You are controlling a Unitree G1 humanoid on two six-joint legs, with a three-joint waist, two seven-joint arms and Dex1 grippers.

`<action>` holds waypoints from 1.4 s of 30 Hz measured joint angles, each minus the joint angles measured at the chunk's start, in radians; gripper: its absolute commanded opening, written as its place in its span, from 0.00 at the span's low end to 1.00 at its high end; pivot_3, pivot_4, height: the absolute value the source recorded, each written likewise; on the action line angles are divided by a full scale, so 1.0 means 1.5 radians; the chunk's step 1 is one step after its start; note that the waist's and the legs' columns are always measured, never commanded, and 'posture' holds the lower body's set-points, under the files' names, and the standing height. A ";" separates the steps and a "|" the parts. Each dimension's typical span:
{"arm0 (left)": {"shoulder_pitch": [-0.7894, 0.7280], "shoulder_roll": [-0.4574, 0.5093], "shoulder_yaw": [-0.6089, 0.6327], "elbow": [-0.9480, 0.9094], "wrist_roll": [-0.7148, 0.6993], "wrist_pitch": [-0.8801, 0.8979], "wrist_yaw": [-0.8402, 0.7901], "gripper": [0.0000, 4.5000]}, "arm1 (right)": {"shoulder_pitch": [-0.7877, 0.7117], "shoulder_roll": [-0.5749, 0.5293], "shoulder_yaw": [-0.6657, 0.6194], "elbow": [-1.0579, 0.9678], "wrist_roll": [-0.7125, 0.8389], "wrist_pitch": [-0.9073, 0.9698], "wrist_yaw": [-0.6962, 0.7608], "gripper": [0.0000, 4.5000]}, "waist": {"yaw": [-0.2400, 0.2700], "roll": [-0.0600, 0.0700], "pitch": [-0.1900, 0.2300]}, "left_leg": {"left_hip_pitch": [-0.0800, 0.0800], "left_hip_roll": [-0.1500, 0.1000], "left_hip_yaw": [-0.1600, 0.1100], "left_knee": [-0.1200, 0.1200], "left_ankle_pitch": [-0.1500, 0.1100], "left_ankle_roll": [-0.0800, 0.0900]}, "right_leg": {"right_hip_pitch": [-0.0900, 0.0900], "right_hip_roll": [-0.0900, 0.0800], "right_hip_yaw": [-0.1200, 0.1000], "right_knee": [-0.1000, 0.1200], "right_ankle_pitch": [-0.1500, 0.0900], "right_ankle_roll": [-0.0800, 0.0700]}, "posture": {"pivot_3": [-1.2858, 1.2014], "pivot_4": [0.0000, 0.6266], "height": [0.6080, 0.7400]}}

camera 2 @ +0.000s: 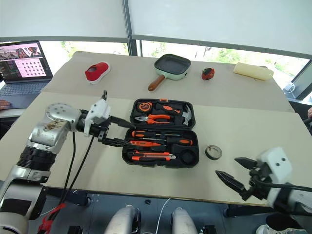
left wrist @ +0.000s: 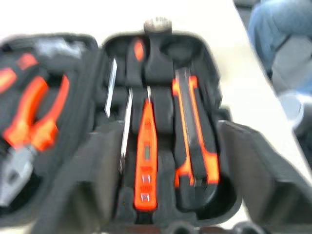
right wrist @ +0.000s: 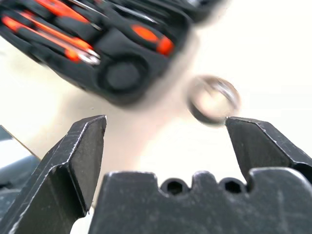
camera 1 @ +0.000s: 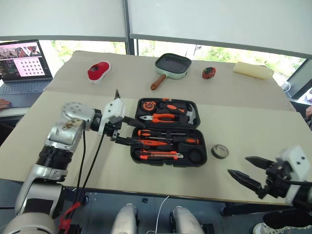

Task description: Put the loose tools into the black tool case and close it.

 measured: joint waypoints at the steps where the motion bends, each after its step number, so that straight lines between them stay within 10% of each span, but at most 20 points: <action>1: 0.000 0.000 0.000 -0.009 -0.007 0.012 0.000 0.99 | -0.003 -0.006 0.002 0.008 -0.003 -0.003 0.008 1.00 | 0.000 0.000 0.000 | 0.000 0.000 0.000 0.000 0.000 0.000 | 0.000 0.000 0.000 0.000 0.000 0.000 | 0.52 0.24 1.00; 16: 0.018 -0.008 0.001 -0.117 -0.037 0.061 0.031 0.99 | -0.335 -0.055 0.384 0.223 -0.200 -0.052 0.009 1.00 | -0.002 0.001 0.001 | 0.000 -0.001 0.001 -0.002 0.000 0.000 | -0.002 0.000 0.001 -0.001 0.000 -0.001 | 0.52 0.24 1.00; 29: 0.018 -0.003 0.001 -0.134 -0.058 0.095 0.049 1.00 | -0.375 -0.025 0.447 0.305 -0.275 -0.095 0.010 0.01 | -0.006 0.001 0.001 | -0.001 -0.001 0.001 -0.003 0.000 0.000 | -0.002 0.001 0.001 -0.001 0.000 -0.001 | 0.52 0.24 1.00; 42: 0.039 0.014 -0.024 -0.151 -0.055 0.071 0.021 1.00 | -0.456 -0.024 0.473 0.087 -0.164 -0.005 0.048 0.00 | -0.003 0.001 0.002 | -0.001 0.000 0.000 -0.003 0.000 0.000 | -0.002 0.001 0.000 -0.001 0.000 -0.001 | 0.52 0.24 1.00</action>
